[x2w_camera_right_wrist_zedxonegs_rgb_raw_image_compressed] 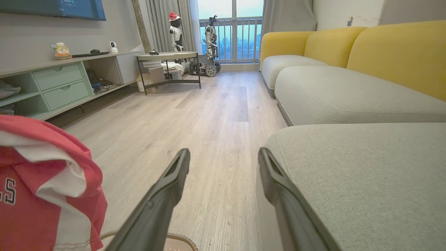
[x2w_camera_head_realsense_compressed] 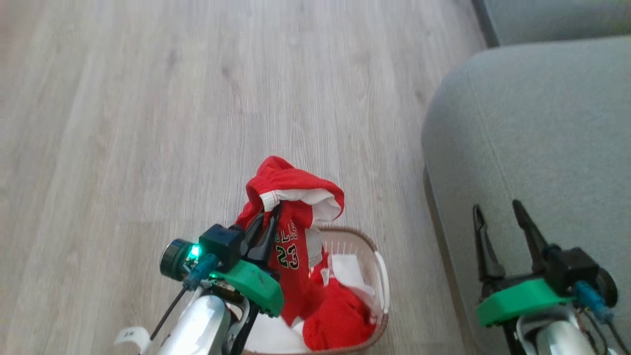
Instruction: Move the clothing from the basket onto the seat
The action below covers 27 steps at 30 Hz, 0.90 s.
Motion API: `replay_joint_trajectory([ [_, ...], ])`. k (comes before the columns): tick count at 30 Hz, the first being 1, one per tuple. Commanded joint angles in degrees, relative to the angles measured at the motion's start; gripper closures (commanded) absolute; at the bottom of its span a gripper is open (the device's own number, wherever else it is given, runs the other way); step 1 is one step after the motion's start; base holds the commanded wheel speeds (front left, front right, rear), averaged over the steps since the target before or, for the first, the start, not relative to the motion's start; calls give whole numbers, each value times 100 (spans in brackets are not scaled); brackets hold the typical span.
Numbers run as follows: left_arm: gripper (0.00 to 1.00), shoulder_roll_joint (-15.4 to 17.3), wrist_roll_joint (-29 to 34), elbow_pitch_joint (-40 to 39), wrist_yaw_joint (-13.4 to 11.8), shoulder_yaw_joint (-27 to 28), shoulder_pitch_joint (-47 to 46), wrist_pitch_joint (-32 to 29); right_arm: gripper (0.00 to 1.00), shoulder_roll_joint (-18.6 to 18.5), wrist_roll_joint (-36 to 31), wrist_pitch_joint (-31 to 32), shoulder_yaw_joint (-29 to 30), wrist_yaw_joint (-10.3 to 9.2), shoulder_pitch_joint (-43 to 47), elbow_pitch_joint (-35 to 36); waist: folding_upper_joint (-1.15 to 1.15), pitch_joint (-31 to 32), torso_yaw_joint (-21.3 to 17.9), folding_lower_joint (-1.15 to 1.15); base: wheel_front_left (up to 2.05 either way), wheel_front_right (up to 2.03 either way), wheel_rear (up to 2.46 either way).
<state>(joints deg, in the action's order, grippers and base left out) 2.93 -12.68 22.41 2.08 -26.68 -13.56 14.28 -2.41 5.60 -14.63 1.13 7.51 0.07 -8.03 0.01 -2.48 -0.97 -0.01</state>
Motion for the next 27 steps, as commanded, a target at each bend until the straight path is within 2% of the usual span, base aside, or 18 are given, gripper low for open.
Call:
replay_joint_trajectory([
  [1, 100, 49, 8, -260, 36, 204, -189, 72, 0, -46, 20, -37, -193, -2, -65, 163, -1, 346, 27, 1, 0, 0, 0],
  [14, 100, 66, 35, -424, 199, -19, -982, -201, 0, -46, 198, -37, -1049, -2, -75, -58, -1, 898, 146, 1, 0, 0, 0],
  [21, 100, 24, -65, -466, 255, -263, -1422, -287, 0, -46, 186, -37, -1478, -2, -421, -293, -1, 994, 227, 1, 0, 0, 0],
  [27, 100, 1, -241, -451, 259, -615, -1795, -290, 0, -46, 116, -37, -1925, -2, -1083, -662, -1, 1023, 271, 1, 0, 0, 0],
])
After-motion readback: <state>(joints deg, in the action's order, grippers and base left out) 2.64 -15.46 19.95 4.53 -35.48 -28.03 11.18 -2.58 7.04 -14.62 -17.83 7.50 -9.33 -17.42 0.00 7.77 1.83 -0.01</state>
